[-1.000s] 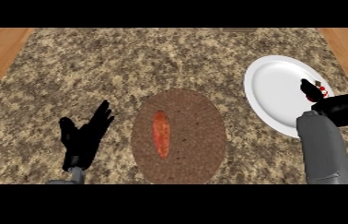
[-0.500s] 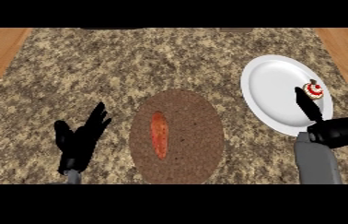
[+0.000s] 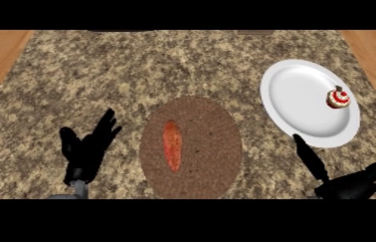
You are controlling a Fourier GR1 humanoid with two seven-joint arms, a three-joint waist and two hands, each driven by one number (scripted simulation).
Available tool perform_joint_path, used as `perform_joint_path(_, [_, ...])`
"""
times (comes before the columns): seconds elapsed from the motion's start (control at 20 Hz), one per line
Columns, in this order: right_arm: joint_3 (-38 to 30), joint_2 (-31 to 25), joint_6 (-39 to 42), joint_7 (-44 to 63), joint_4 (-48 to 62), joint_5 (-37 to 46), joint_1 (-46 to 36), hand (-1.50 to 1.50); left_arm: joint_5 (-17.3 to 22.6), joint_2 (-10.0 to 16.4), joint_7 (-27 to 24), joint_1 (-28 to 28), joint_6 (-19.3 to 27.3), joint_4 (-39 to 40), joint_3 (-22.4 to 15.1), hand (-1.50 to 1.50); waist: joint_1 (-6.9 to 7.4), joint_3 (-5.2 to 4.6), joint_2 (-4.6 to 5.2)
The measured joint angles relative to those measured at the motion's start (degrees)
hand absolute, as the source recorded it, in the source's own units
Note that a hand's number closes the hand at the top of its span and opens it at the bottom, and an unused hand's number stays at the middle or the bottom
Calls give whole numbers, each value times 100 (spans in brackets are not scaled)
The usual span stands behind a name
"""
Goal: Pick the cupcake from the placemat and place it in the plate
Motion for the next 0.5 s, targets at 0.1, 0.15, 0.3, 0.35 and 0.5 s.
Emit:
perform_joint_path(0.1, [369, 6, -81, 263, -75, 313, 281, -150, -60, -22, 23, 2, 29, -37, -18, 0, 11, -2, 7])
perform_joint_path(0.15, [490, 9, -102, 432, -109, 486, 358, -150, -87, -52, 18, 14, 34, -53, -39, 0, 16, -2, 9])
perform_joint_path(0.3, [876, 13, -185, 967, -265, 1012, 646, -150, -139, -117, -35, 34, 63, -51, -52, 0, 25, -1, 9])
perform_joint_path(0.35, [1048, 14, -268, 1111, -272, 1176, 743, -150, -184, -138, -9, 67, 97, -119, -90, 0, 27, -2, 11])
perform_joint_path(0.5, [1302, 16, -343, 1599, -393, 1663, 928, -150, -165, -94, -11, 29, 28, -53, -14, 0, 27, -2, 12])
